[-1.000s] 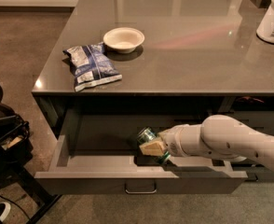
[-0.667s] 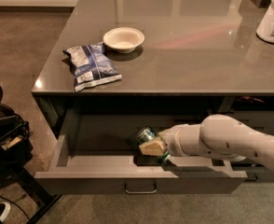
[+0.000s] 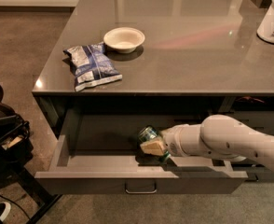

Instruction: Place green can into top drawer

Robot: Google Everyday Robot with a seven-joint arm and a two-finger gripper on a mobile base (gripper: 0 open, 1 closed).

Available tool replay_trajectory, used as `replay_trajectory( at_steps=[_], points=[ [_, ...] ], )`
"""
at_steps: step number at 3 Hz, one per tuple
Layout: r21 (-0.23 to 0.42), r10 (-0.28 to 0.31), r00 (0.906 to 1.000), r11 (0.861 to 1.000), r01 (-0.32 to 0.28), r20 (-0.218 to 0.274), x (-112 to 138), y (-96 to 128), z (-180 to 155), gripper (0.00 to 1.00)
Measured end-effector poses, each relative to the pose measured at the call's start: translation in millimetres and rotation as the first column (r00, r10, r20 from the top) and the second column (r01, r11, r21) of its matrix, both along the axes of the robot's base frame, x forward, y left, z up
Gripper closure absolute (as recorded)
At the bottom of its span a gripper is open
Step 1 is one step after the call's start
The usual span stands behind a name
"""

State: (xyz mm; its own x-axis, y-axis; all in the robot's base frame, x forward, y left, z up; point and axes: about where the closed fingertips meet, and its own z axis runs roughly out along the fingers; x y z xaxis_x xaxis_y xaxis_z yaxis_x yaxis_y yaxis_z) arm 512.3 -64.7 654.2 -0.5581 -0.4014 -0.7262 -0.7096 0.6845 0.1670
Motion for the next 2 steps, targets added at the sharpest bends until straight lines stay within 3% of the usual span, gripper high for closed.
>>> replay_trajectory(
  at_steps=[1, 2],
  points=[
    [0.000, 0.000, 1.0000, 1.000, 0.000, 0.000, 0.0, 0.0, 0.0, 0.00],
    [0.000, 0.000, 1.0000, 1.000, 0.000, 0.000, 0.0, 0.0, 0.0, 0.00]
  ],
)
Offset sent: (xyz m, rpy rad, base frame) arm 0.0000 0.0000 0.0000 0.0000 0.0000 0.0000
